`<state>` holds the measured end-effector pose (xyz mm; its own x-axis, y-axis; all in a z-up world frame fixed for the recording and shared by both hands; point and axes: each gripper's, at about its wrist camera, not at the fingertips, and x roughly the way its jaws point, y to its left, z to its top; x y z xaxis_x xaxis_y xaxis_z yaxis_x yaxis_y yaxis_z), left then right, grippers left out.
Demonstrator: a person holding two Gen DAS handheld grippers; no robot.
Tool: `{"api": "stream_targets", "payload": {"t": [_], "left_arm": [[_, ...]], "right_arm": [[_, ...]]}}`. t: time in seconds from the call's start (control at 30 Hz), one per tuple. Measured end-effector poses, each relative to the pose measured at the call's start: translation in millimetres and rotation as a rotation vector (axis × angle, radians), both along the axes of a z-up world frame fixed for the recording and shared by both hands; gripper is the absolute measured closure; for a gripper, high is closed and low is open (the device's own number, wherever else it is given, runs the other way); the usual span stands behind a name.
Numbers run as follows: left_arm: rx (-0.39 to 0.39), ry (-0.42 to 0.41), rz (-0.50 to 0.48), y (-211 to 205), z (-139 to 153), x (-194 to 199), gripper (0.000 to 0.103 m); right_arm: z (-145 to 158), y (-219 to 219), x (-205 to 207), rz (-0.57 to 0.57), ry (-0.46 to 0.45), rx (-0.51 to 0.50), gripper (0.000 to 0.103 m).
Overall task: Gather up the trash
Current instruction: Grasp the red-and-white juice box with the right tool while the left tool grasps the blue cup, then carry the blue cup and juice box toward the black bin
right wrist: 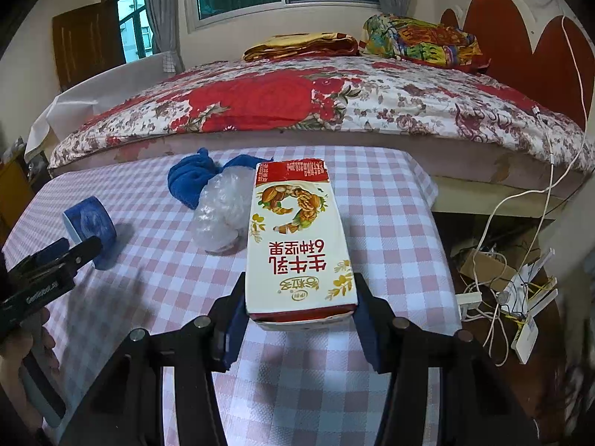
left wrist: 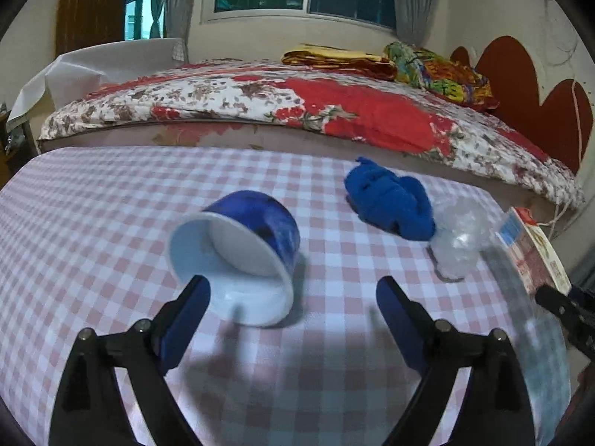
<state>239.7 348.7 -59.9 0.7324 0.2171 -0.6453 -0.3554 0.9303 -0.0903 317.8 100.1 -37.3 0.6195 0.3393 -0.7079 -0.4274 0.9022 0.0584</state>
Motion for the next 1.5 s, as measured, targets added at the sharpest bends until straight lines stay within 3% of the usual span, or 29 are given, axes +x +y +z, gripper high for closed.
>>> {"api": "stream_targets", "payload": {"t": [0.13, 0.2, 0.23, 0.27, 0.43, 0.73, 1.5], "left_arm": [[-0.014, -0.001, 0.06, 14, -1, 11, 0.015], [-0.078, 0.001, 0.028, 23, -6, 13, 0.05], [-0.123, 0.018, 0.006, 28, -11, 16, 0.082], [-0.135, 0.025, -0.007, 29, -14, 15, 0.092], [-0.137, -0.023, -0.113, 16, -10, 5, 0.098], [-0.078, -0.053, -0.205, -25, 17, -11, 0.099], [-0.039, -0.092, -0.36, -137, 52, -93, 0.099]], "right_arm": [[-2, 0, 3, -0.001, 0.003, -0.001, 0.049], [-4, 0, 7, -0.008, 0.008, 0.0, 0.05], [-5, -1, 9, -0.011, 0.009, 0.001, 0.05], [-5, -1, 9, -0.013, 0.011, 0.003, 0.05], [-9, -2, 9, -0.012, 0.018, 0.002, 0.05], [-2, -14, -11, -0.008, 0.013, 0.003, 0.05], [36, -102, -105, -0.116, -0.048, 0.032, 0.05]]}}
